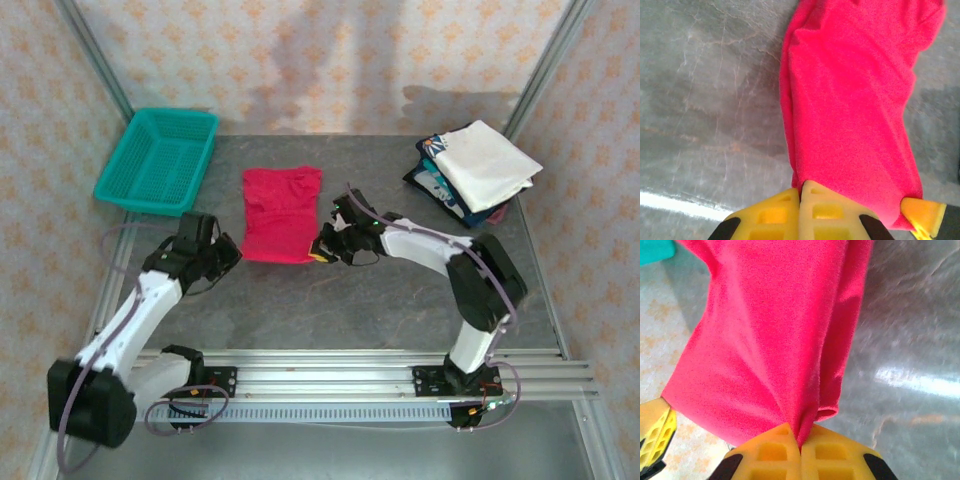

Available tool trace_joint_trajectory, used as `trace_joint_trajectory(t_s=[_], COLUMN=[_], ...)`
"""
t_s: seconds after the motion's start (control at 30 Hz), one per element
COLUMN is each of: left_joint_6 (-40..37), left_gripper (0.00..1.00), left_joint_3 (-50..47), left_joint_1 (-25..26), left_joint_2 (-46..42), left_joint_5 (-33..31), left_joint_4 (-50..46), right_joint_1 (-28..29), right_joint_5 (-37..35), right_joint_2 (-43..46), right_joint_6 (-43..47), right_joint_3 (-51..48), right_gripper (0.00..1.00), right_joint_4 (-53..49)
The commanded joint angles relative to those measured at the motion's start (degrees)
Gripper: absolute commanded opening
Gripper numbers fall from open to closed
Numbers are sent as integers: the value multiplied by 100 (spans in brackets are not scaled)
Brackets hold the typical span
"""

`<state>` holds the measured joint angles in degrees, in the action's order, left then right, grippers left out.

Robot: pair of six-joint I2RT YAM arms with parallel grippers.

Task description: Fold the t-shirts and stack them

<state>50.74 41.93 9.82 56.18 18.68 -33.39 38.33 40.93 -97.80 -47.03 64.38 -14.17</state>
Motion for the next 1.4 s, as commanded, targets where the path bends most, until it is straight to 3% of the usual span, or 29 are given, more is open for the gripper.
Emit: trace_joint_trajectory(t_s=[0.0,0.13,0.27,0.47,0.7,0.93,1.37], left_joint_6=[203,631,774,739,388,80,-617], left_gripper=[0,0,0,0,0,0,0], left_joint_3=[-371,-731,-443,-206,696,1274,1533], left_joint_1=[69,207,438,451,451,390,-615], left_joint_2=[-935,-1849,-2630,-2890,-1961,-890,393], left_joint_5=[-170,32,-159,63,13,-40,448], left_joint_4=[-993,-1357,-2075,-2393,-2085,-1739,-1326], right_joint_1=[248,620,1059,1309,1216,596,-427], right_joint_5=[-340,-529,-805,-1014,-1232,-947,69], right_joint_2=[659,1188,1723,2137,1985,1481,64], right_joint_6=[-278,-622,-911,-1096,-658,-202,207], right_joint_3=[-366,-793,-1001,-1070,-239,392,1377], right_gripper=[0,0,0,0,0,0,0], right_joint_4=[-410,-425,-567,-780,-1497,-1786,-1697])
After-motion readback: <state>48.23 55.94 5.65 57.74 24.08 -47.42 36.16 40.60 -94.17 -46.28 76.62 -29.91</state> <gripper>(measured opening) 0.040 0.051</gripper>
